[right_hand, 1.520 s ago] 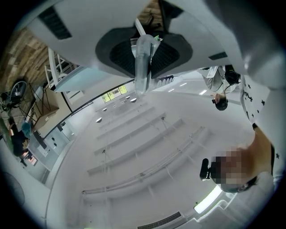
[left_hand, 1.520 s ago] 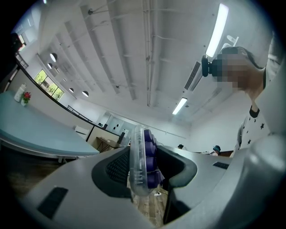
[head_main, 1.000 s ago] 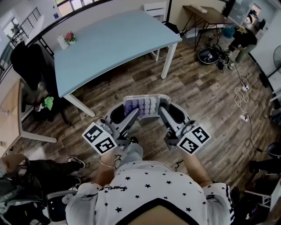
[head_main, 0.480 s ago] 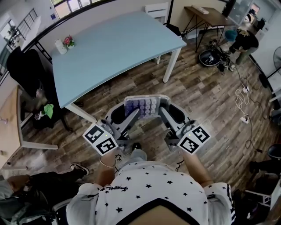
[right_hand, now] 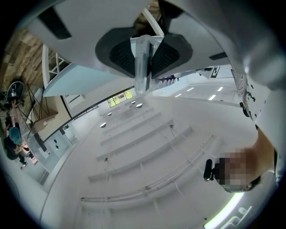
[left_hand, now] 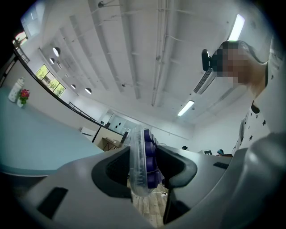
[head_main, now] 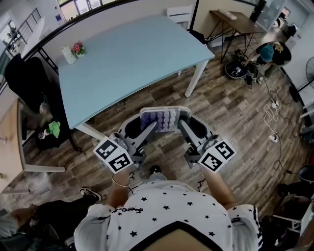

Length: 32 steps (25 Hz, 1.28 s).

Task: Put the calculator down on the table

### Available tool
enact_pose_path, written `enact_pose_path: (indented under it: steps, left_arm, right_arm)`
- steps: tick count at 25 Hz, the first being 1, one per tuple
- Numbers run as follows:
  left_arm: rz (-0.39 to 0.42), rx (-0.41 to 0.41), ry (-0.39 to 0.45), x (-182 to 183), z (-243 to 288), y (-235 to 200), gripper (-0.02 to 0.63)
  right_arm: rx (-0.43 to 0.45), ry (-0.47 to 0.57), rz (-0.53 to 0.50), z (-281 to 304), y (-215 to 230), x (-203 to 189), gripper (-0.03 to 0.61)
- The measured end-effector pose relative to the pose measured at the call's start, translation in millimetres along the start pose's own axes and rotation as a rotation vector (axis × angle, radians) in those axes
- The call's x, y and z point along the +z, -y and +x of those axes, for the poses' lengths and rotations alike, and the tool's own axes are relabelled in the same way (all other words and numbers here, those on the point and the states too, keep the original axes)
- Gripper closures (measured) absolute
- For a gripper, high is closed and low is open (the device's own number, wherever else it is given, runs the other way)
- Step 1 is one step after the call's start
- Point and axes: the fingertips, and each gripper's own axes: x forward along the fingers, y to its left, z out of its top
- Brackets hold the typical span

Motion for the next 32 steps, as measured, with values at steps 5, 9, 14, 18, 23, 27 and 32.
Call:
enact_pose_path:
  steps: [5,9,14,18,23,27,32]
  left_arm:
    - [0.007,0.005,0.009,9,-2,-19,0.428]
    - [0.007,0.013,0.015,14,-2,-27,0.428]
    - [0.018,0.058,0.027,19,-4,-39,0.428]
    - [0.040,0.123,0.044,27,-8,-57,0.428]
    - [0.058,0.200,0.071,38,-1,-82,0.428]
    - [0.070,0.228,0.084,43,17,-100,0.428]
    - [0.068,0.253,0.087,47,40,-125,0.428]
  right_arm:
    - [-0.001,-0.001,0.000,21,2,-2,0.482]
    - [0.007,-0.008,-0.008,31,4,1,0.482]
    - [0.053,-0.023,-0.007,48,7,0,0.480]
    - [0.123,-0.042,-0.007,75,12,-1,0.480]
    - [0.203,-0.063,0.002,108,27,3,0.480]
    - [0.238,-0.070,0.001,126,49,9,0.480]
    - [0.256,-0.080,0.006,149,77,16,0.480]
